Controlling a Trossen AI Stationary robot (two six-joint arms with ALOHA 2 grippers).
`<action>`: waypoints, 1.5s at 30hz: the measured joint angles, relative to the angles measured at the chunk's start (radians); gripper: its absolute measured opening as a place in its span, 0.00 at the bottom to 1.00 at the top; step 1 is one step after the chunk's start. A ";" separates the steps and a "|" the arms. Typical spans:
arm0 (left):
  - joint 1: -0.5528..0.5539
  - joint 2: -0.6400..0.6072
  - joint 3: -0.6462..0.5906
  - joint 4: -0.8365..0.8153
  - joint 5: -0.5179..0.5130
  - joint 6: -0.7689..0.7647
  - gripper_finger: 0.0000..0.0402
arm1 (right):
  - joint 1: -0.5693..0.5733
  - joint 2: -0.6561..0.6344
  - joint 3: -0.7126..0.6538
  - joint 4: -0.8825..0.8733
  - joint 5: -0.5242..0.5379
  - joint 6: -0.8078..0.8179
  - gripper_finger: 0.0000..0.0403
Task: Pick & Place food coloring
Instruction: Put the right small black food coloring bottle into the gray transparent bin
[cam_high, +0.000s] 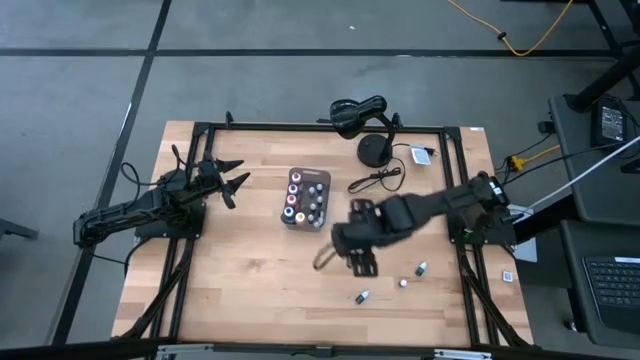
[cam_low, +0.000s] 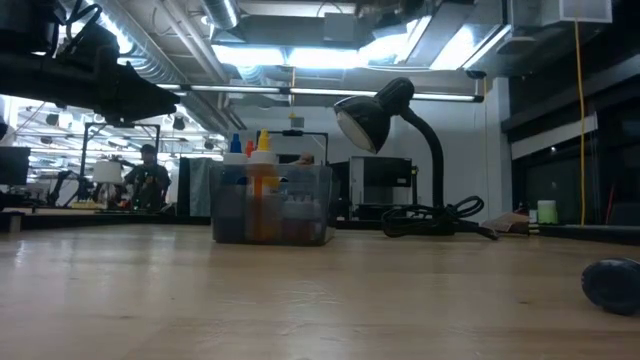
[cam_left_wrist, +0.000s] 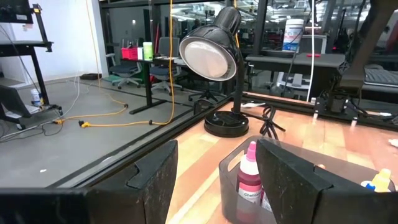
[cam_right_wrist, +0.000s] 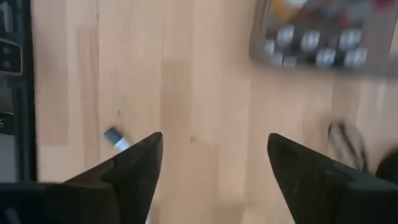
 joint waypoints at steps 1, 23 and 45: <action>0.000 0.000 0.000 0.000 0.000 0.000 0.53 | 0.022 -0.001 0.000 -0.026 0.012 0.049 0.72; 0.000 0.000 0.000 0.000 0.000 0.000 0.53 | 0.356 -0.231 -0.605 0.150 0.084 0.967 0.72; 0.000 0.000 0.000 0.000 0.000 0.000 0.53 | 0.415 -0.268 -1.050 0.633 -0.025 1.217 0.72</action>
